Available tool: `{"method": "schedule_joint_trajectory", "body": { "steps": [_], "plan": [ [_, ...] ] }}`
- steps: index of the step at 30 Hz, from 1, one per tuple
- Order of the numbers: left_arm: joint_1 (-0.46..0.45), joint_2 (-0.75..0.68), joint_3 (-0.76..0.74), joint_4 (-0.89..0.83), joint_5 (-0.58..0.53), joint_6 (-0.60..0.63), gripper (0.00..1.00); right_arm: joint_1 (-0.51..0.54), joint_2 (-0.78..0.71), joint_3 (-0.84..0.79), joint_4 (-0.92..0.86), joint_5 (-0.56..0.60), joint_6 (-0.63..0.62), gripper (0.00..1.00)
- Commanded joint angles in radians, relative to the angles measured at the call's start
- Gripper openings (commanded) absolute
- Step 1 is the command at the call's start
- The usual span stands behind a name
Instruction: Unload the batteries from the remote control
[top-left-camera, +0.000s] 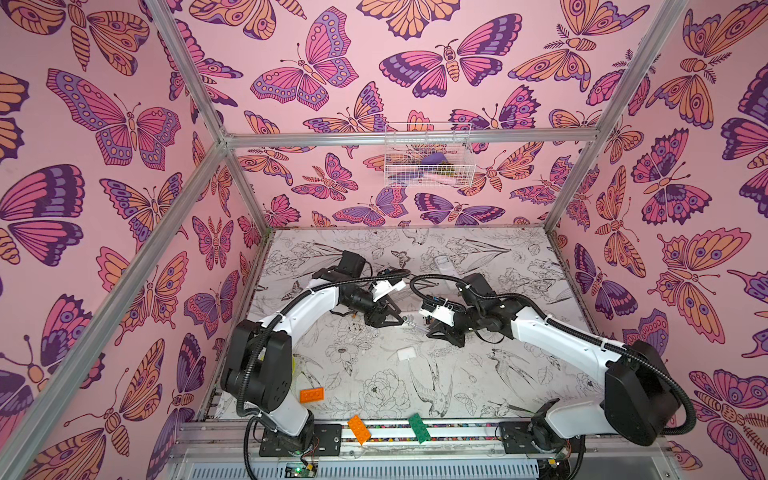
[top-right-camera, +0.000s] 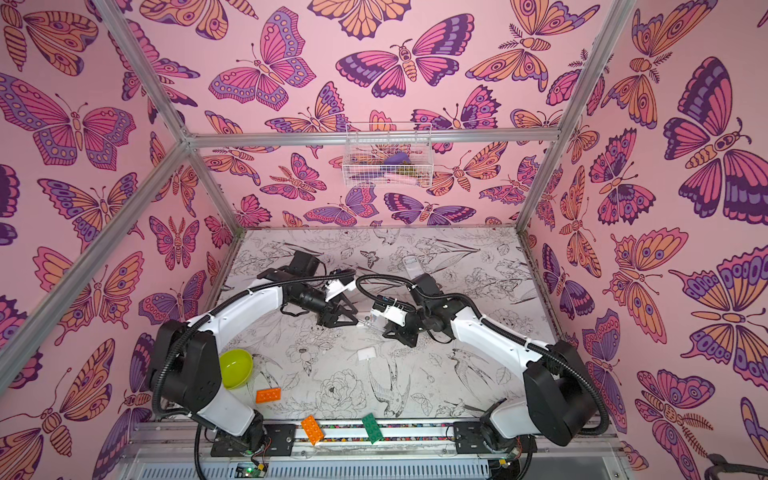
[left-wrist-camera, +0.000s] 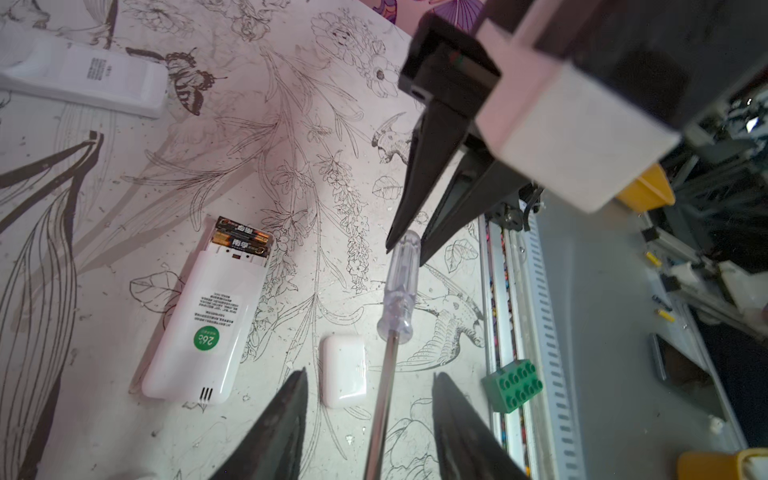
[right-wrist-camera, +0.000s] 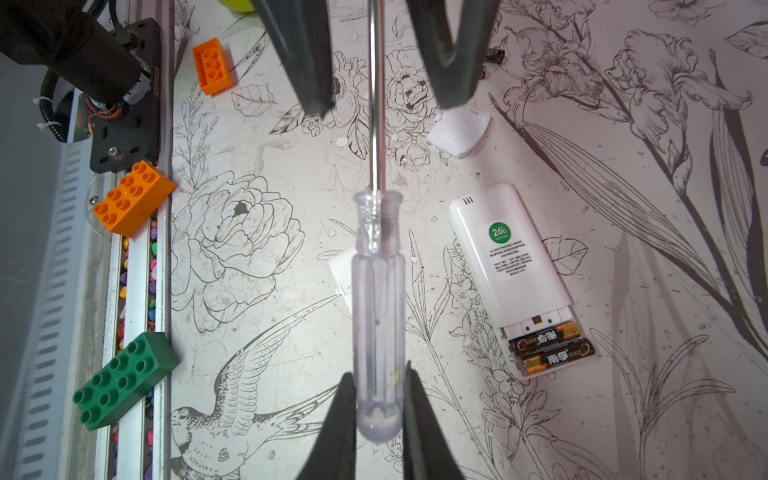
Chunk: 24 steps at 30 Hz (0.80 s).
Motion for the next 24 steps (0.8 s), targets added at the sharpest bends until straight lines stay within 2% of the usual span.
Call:
{"method": "schedule_joint_trajectory", "body": {
  "steps": [1,3,6,9,12,15,17,20,22,23,24],
  "plan": [
    [-0.006,0.014,0.004,-0.025,0.008,0.022,0.38,-0.014,-0.033,0.015,0.028,-0.049,0.012,0.06],
    [-0.014,0.013,0.003,-0.023,0.011,0.038,0.27,-0.019,-0.038,0.002,0.047,-0.05,0.018,0.06],
    [-0.014,0.013,0.019,-0.026,0.01,0.009,0.0,-0.023,-0.034,0.021,0.012,-0.049,0.011,0.06],
    [-0.014,0.013,0.026,-0.028,0.029,0.013,0.0,-0.032,-0.058,-0.01,0.052,-0.051,0.035,0.14],
    [-0.009,0.004,0.027,-0.029,0.046,0.009,0.0,-0.047,-0.09,-0.039,0.08,-0.039,0.071,0.29],
    [0.016,-0.005,0.032,-0.027,0.081,-0.01,0.0,-0.057,-0.154,-0.078,0.114,-0.022,0.119,0.52],
    [0.025,-0.01,0.034,-0.023,0.086,-0.006,0.0,-0.088,-0.218,-0.148,0.21,-0.024,0.195,0.64],
    [0.045,-0.018,0.045,-0.021,0.11,-0.036,0.0,-0.137,-0.304,-0.23,0.344,0.005,0.341,0.66],
    [0.062,-0.025,0.044,0.001,0.146,-0.071,0.0,-0.154,-0.358,-0.272,0.42,0.032,0.447,0.72],
    [0.067,-0.03,0.04,0.021,0.156,-0.094,0.0,-0.157,-0.375,-0.297,0.461,0.057,0.497,0.83],
    [0.073,-0.033,0.035,0.047,0.17,-0.128,0.0,-0.157,-0.389,-0.324,0.514,0.096,0.567,1.0]
  ]
}}
